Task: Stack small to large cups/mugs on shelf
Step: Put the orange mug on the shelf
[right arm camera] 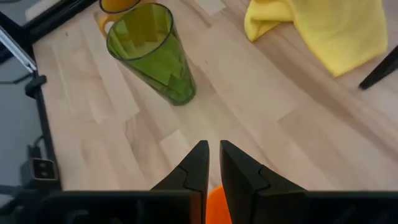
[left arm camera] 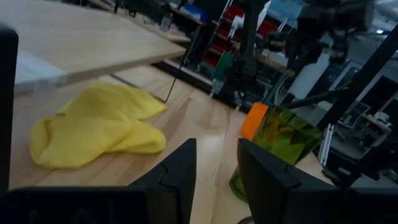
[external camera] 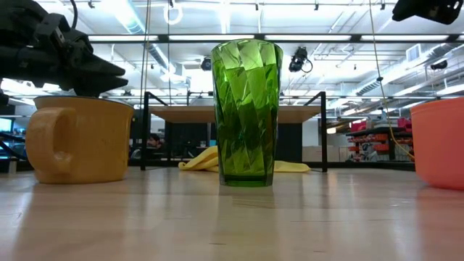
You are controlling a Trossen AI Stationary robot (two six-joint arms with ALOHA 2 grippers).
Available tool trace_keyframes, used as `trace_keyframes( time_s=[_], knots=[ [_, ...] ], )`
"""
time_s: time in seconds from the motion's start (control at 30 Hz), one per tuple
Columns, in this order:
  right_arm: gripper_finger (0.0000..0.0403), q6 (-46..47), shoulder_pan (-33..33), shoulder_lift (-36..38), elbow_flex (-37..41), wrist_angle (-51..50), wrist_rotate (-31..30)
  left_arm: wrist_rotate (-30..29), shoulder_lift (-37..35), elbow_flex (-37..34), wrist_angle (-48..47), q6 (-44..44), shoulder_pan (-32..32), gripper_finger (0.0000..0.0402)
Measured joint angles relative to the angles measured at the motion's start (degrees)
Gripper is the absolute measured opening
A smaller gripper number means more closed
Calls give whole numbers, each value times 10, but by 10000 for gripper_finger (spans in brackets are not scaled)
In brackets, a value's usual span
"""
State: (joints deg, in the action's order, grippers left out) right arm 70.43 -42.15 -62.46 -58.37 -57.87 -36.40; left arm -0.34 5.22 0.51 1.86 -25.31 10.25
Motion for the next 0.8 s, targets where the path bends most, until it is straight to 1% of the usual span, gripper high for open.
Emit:
trace_keyframes(
  time_s=[0.17,0.43,0.8],
  knots=[
    [48,20,0,0,0,11,23,-3,0,0,-9,0,0,119],
    [48,35,0,0,0,21,28,-2,0,0,-10,4,0,120],
    [48,20,0,0,0,21,28,-1,0,0,-13,10,0,119]
  ],
)
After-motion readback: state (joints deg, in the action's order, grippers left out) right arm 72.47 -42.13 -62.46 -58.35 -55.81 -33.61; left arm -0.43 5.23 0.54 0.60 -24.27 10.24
